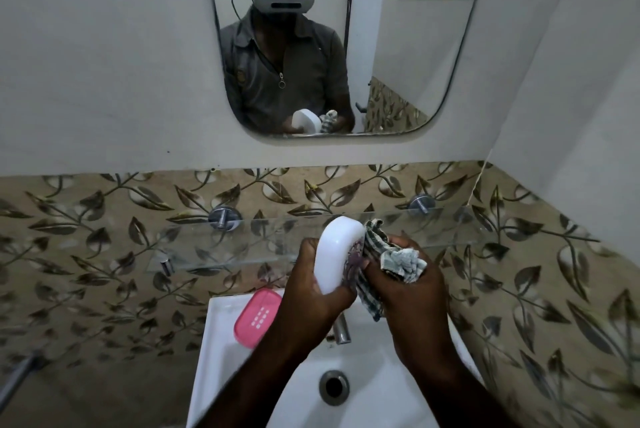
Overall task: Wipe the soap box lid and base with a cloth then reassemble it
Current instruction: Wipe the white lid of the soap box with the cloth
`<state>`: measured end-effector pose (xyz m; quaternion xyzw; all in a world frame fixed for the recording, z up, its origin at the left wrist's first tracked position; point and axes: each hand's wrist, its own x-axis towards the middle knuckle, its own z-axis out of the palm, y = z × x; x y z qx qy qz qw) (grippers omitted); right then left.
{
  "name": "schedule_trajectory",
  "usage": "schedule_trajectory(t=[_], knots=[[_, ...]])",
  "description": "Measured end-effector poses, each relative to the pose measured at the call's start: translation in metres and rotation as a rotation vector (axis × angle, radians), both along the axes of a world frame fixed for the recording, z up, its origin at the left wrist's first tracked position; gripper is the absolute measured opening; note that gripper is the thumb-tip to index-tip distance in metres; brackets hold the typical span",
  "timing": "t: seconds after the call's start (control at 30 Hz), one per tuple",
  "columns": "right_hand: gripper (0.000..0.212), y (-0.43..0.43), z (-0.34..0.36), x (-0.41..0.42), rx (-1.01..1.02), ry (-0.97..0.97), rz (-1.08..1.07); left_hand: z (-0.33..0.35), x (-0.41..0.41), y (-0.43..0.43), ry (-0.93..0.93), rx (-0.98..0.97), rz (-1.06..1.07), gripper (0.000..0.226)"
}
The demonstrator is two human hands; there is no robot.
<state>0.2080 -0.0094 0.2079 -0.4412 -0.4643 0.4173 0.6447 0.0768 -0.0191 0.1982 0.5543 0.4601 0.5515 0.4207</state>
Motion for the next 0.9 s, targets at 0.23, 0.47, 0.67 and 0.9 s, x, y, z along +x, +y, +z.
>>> schedule_trajectory(t=[0.23,0.47,0.67,0.9], knots=[[0.045,0.007,0.004,0.005,-0.040,0.068,0.007,0.003,-0.007,0.000,-0.051,-0.167,-0.033,0.074],[0.030,-0.011,0.053,0.015,0.848,-0.753,0.044,0.016,-0.009,-0.003,0.024,-0.168,-0.089,0.052],[0.034,0.001,0.034,0.014,0.843,-0.972,0.218,0.025,-0.009,-0.013,0.109,-0.053,-0.047,0.038],[0.051,-0.005,0.046,0.009,0.736,-0.926,0.203,0.025,-0.007,-0.013,0.217,-0.029,-0.009,0.028]])
